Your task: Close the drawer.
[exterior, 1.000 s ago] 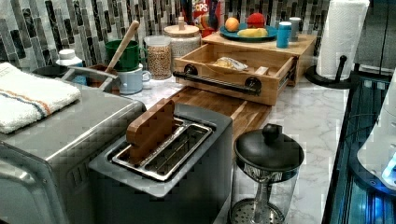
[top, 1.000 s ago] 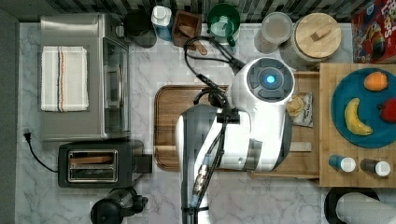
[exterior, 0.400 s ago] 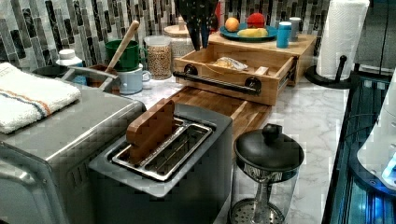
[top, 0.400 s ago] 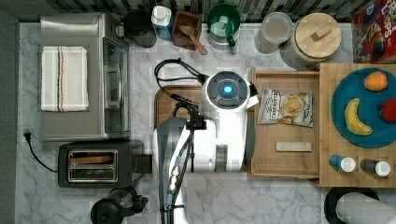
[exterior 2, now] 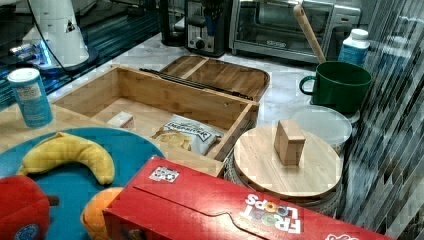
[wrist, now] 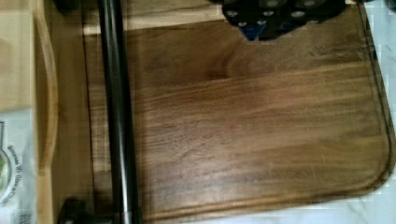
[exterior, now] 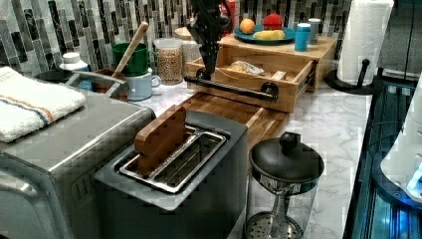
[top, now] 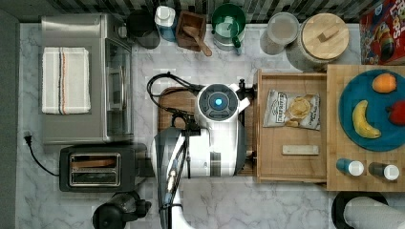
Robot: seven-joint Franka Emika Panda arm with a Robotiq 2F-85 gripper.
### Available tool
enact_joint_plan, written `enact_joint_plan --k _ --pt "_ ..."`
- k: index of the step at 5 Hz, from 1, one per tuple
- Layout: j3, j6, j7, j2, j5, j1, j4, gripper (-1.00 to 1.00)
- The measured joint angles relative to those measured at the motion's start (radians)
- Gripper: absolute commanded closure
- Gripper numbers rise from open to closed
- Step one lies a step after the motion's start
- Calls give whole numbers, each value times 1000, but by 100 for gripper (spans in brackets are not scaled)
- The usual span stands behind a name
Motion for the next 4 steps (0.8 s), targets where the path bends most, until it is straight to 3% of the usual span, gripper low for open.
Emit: enact_joint_plan --k 2,4 --pt "5 133 -98 89 -35 -14 -47 100" --pt "3 174 -161 167 -102 -68 -53 100"
